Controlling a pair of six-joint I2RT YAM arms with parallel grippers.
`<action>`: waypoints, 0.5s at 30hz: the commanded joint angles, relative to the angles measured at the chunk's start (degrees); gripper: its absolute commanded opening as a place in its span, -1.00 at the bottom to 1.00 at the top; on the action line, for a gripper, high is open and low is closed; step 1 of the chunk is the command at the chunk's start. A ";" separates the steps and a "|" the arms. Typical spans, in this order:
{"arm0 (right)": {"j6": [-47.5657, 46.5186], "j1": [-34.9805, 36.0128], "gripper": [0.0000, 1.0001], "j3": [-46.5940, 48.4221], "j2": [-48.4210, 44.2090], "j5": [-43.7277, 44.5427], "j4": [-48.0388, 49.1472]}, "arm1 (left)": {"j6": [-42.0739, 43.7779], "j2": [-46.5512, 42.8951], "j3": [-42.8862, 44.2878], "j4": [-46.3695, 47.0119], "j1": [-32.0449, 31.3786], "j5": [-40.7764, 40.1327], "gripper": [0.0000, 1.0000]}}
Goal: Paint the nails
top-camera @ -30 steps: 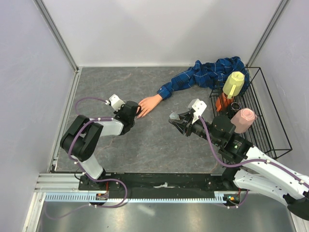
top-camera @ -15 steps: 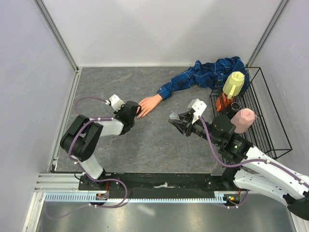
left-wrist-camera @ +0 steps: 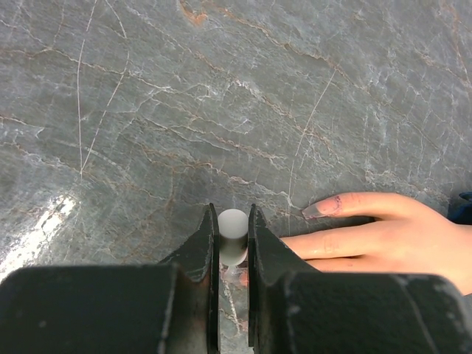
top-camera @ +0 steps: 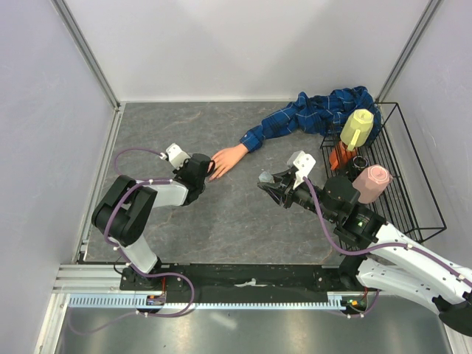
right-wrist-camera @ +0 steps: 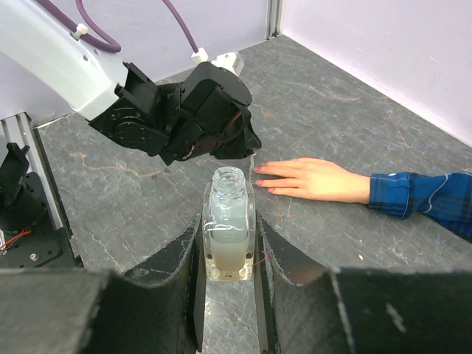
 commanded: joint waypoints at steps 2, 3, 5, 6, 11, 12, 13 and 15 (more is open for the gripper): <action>0.39 -0.40 -1.00 0.01 0.10 -1.18 3.26 | -0.70 -0.05 1.72 2.44 0.35 -1.46 -0.97; 0.39 -0.40 -1.00 0.01 0.19 -1.27 3.26 | -0.61 0.13 1.81 2.52 0.35 -1.38 -0.97; 0.39 -0.40 -1.00 0.01 0.19 -1.27 3.26 | -0.35 0.22 2.07 2.52 0.35 -1.20 -0.97; 0.39 -0.40 -1.00 0.01 0.19 -1.27 3.26 | -0.35 0.22 2.07 2.52 0.35 -1.20 -0.97; 0.39 -0.40 -1.00 -0.08 0.19 -1.27 3.43 | 0.00 0.39 2.07 3.14 0.43 -0.85 -0.96; 0.39 -0.40 -1.00 -0.08 0.19 -1.35 3.35 | 0.18 0.48 2.07 3.23 0.43 -0.67 -0.97; 0.39 -0.40 -1.00 -0.08 0.19 -1.27 3.35 | 0.09 0.48 1.99 3.49 0.43 -0.59 -0.96; 0.39 -0.49 -1.00 -0.16 0.19 -1.35 3.35 | 0.36 0.48 1.81 3.84 0.43 -0.32 -0.96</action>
